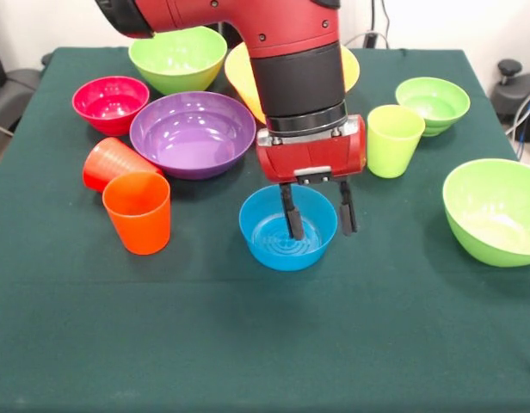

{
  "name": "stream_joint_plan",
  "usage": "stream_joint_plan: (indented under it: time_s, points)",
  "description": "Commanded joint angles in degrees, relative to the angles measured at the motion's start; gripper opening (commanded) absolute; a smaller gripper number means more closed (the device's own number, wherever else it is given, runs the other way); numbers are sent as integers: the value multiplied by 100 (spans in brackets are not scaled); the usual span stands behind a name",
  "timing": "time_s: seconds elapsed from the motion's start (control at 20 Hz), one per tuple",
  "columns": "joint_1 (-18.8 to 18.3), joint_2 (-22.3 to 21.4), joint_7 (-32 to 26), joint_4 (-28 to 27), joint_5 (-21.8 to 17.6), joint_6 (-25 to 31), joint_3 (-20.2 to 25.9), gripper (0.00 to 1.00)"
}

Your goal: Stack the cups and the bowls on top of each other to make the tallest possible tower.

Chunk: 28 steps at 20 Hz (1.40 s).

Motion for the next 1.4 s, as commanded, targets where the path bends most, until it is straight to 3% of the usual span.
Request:
stream_joint_plan:
  time_s: [0.05, 0.2, 0.55, 0.9, 1.4]
  points:
    - [-148, 271, -1797, 216, -512, 1062, 363, 100]
    - [-145, 270, -1728, 153, -548, 1172, 360, 100]
    - [57, -14, -960, 289, -443, 1234, 100, 100]
    - [197, -368, -241, 739, -345, 1086, -220, 100]
    - [-93, -110, -346, 600, -47, 1389, -221, 100]
